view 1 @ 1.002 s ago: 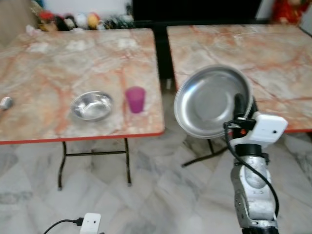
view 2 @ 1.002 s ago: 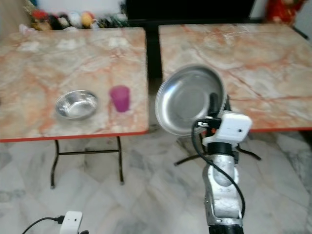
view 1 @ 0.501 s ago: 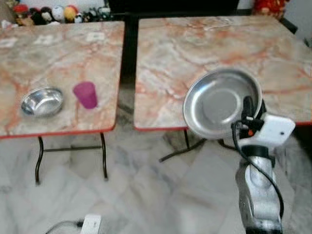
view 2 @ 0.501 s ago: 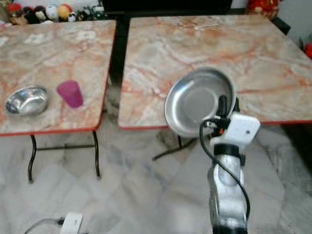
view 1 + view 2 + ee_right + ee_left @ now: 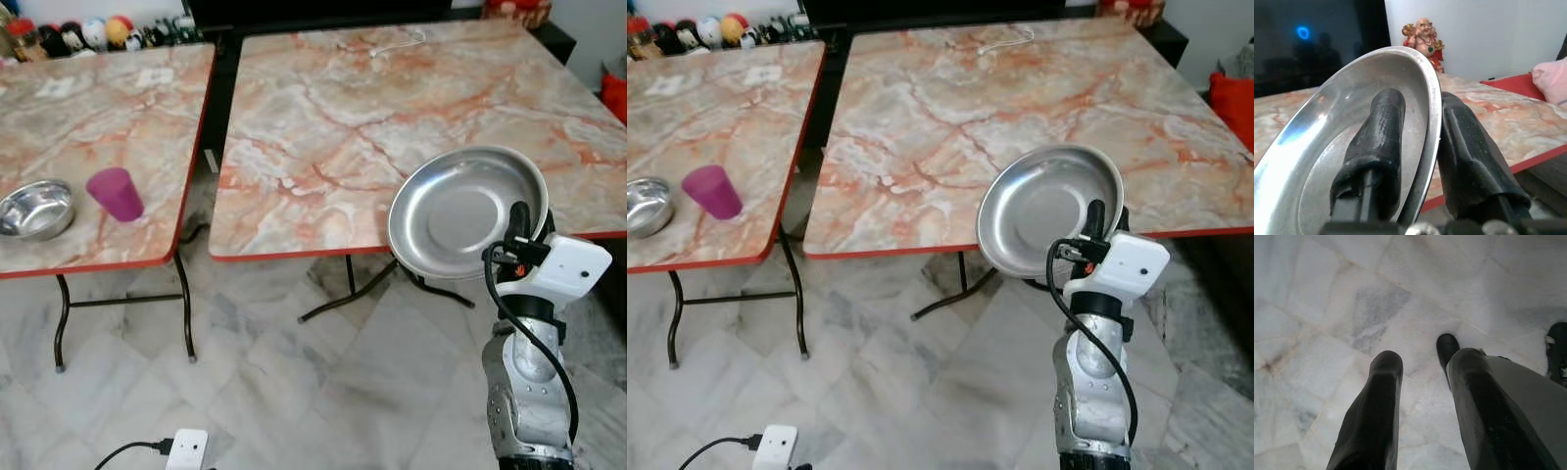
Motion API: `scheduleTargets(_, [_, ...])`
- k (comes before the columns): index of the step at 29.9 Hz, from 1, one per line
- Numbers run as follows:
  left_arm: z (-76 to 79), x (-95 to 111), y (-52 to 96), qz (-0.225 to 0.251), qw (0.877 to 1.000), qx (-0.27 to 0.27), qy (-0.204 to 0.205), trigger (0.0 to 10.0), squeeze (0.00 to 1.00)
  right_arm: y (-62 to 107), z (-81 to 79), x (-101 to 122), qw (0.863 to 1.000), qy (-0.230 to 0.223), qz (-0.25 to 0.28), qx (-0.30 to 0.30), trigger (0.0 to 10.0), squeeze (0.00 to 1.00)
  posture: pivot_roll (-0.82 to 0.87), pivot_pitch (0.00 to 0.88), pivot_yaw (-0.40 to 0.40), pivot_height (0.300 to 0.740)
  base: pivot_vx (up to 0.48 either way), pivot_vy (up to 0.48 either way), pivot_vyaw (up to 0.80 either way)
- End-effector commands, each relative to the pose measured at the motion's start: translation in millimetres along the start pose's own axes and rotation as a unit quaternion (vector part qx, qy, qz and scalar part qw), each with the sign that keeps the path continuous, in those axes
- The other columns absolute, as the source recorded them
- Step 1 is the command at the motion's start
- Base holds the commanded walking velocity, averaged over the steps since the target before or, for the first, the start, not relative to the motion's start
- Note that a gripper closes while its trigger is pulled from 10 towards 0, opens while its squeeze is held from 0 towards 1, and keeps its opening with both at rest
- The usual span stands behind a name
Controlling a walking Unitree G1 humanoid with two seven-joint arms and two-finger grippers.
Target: Setting the table
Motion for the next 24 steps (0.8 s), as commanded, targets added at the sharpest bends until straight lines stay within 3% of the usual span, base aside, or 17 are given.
scheduleTargets(1, [-3.7,-9,1.9,-0.013,1.0,-0.001,-0.006,10.0,0.0,-0.6,-3.9,4,1.0,-0.005,0.006,0.002,10.0,0.0,-0.14,0.12,0.059,0.74,0.315,0.0,0.0])
scheduleTargets(16, [-3.4,-12,2.6,-0.016,1.0,-0.005,-0.017,10.0,0.0,-0.7,8.4,-4,0.999,-0.021,-0.006,-0.044,10.0,0.0,-0.13,0.091,0.064,0.74,0.323,0.0,-0.03])
scheduleTargets(21, [-2.9,-12,2.6,-0.014,1.0,-0.005,-0.014,10.0,0.0,-1.1,17.4,-4,0.997,-0.02,-0.006,-0.069,10.0,0.0,-0.13,0.097,0.061,0.74,0.0,0.0,0.0])
scheduleTargets(24, [-2.8,-11,2.5,-0.014,1.0,-0.005,-0.015,10.0,0.0,-1.9,32.3,-8,0.994,-0.024,-0.013,-0.104,10.0,0.0,-0.13,0.102,0.063,0.74,0.0,0.0,0.0])
Point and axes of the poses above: a point about 5 cm out from each wrist's last joint towards the gripper, its own y axis pointing back from the gripper into the wrist, its own x axis along the axis of the wrist's last joint, z = x × y, the point moved 6 cm from there along -y, pointing out of the wrist towards the gripper, and after that the axes turned 7 degrees about -y, right-handed, at the moved point
